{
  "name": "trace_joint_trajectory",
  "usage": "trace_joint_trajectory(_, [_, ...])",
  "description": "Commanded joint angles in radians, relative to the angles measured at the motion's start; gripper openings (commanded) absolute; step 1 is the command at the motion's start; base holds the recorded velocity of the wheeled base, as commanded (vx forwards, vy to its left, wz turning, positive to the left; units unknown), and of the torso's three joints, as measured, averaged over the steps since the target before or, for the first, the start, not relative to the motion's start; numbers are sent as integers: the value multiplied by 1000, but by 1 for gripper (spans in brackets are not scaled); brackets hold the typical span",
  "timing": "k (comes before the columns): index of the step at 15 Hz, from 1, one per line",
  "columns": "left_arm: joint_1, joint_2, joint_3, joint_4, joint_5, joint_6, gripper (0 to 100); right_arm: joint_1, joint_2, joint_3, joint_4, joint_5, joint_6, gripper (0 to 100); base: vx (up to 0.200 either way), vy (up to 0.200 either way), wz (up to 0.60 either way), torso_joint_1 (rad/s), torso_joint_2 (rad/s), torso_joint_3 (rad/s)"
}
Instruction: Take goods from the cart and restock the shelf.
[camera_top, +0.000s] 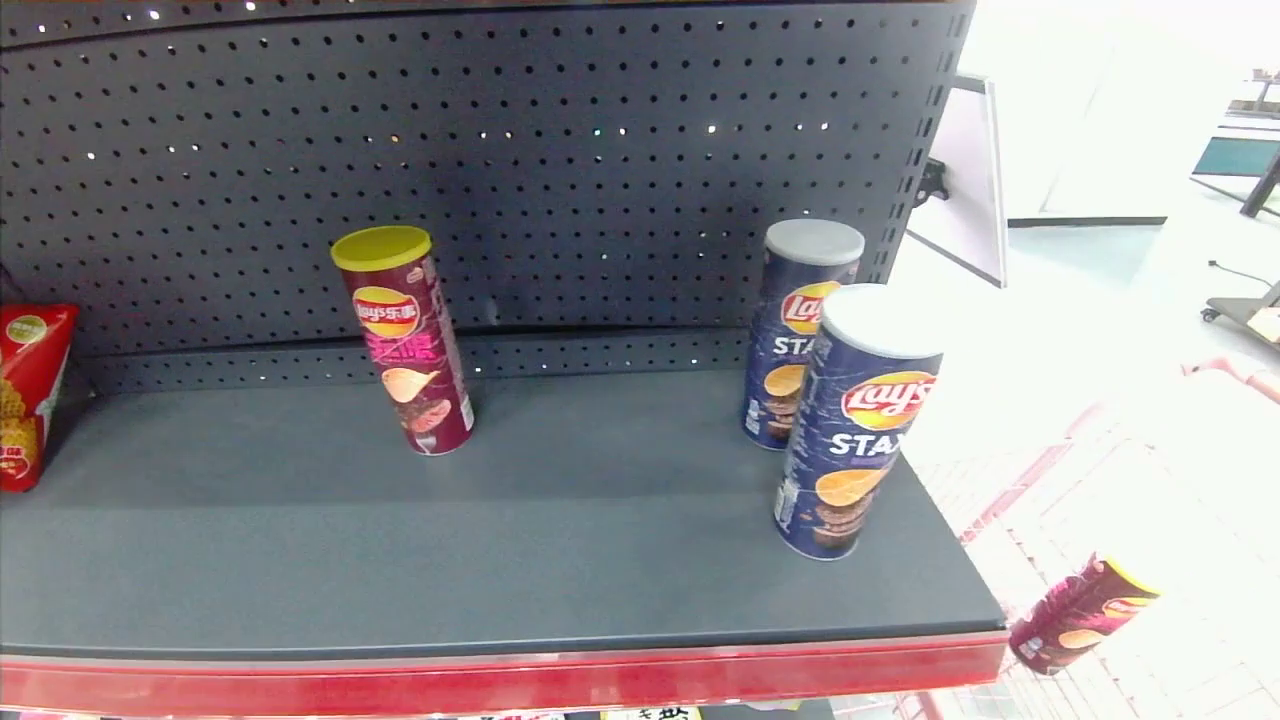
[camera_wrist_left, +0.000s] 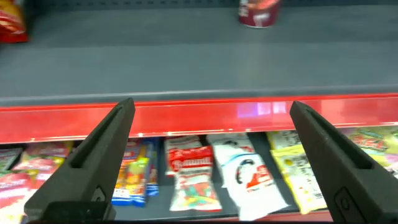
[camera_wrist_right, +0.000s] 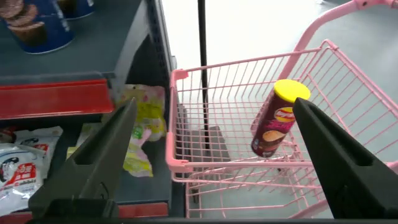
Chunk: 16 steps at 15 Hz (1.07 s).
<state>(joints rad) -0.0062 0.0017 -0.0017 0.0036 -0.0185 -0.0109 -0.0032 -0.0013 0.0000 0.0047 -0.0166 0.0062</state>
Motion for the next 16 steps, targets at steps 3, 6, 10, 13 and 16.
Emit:
trace_joint_trajectory(3, [0, 1, 0, -1, -1, 0, 100, 0, 1, 0, 0, 0, 0, 100, 0, -200, 0, -1, 5, 1])
trace_joint_trajectory(6, [0, 1, 0, -1, 0, 0, 100, 0, 1, 0, 0, 0, 0, 100, 0, -200, 0, 5, 4, -1])
trace_joint_trajectory(10, [2, 1, 0, -1, 0, 0, 100, 0, 1, 0, 0, 0, 0, 100, 0, -200, 0, 4, 1, 2])
trace_joint_trajectory(13, [2, 1, 0, -1, 0, 0, 100, 0, 1, 0, 0, 0, 0, 100, 0, -200, 0, 4, 1, 4])
trace_joint_trajectory(16, [2, 1, 0, -1, 0, 0, 100, 0, 1, 0, 0, 1, 0, 100, 0, -200, 0, 2, 4, 5])
